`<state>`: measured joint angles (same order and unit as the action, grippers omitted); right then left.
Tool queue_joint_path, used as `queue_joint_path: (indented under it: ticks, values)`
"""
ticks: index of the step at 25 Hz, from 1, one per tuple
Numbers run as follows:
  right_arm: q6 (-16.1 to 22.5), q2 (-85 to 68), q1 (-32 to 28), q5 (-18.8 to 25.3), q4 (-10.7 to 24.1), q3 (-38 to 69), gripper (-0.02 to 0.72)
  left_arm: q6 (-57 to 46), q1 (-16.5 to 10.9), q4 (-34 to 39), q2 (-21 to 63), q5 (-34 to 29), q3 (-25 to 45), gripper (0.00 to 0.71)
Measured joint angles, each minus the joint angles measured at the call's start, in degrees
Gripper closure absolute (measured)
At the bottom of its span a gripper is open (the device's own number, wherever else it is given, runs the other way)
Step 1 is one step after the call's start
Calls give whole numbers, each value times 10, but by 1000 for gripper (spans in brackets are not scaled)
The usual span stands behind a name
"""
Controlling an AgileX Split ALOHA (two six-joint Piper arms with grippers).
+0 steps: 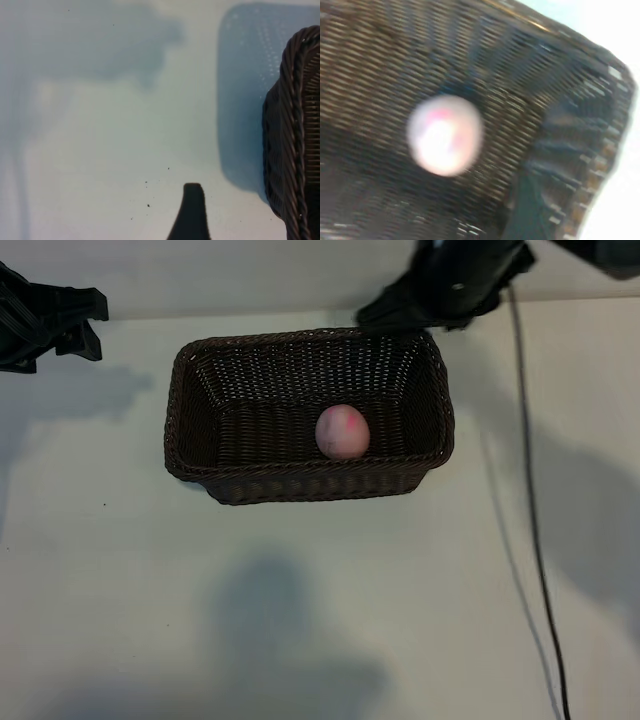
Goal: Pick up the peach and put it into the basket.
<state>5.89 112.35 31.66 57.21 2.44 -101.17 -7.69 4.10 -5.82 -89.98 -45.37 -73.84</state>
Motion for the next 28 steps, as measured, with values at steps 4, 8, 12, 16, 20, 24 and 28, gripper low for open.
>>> queue_joint_path:
  ticks: [4,8,12,16,20,24,28]
  values:
    - [0,0,-47,18,1,0,191,0,0,0,0,0,0,119]
    - [-2,0,-90,47,1,0,191,0,0,0,0,0,0,119]
    - [-5,0,-110,57,1,0,193,0,0,0,0,0,0,119]
    - [-6,0,-112,61,1,0,193,0,0,0,0,0,0,119]
    - [-6,0,-112,61,1,0,193,0,0,0,0,0,0,119]
    - [-6,0,-112,57,1,0,193,0,0,0,0,0,0,119]
    - [-6,0,-112,56,1,0,193,0,0,0,0,0,0,119]
